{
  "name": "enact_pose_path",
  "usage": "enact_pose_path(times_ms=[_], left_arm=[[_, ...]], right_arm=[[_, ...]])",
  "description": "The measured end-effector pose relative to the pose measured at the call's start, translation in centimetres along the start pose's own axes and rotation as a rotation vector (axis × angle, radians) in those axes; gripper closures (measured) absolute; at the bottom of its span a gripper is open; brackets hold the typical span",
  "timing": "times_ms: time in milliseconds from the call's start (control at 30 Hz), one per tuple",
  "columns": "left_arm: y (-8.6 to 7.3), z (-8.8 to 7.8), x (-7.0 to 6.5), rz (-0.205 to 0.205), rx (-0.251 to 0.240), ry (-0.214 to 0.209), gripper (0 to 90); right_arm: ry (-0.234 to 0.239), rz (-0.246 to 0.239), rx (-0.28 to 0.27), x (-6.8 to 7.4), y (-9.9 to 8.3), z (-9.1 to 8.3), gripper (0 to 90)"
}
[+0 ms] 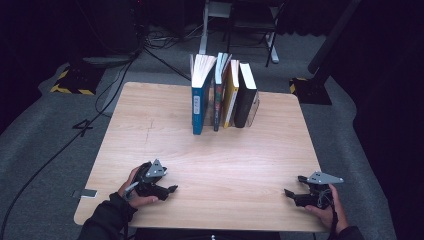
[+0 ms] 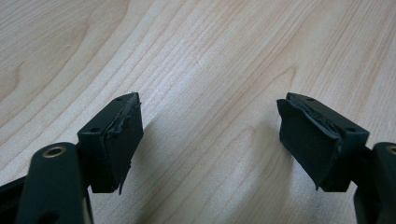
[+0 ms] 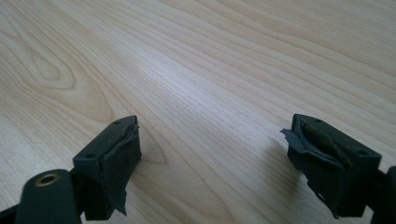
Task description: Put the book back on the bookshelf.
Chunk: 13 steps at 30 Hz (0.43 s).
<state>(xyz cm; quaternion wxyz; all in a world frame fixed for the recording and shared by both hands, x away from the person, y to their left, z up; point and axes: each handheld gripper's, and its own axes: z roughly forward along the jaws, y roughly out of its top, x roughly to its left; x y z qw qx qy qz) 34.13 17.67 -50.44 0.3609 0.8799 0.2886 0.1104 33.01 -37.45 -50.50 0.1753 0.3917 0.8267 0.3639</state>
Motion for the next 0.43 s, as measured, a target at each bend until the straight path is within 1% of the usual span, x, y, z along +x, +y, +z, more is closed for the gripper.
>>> enact_pose_path(times_ms=[433], left_arm=[[0.03,0.06,0.07,-0.001,-0.002,-0.002,21.6]], right_arm=[[0.003,-0.004,0.000,-0.10,0.04,0.04,17.3]])
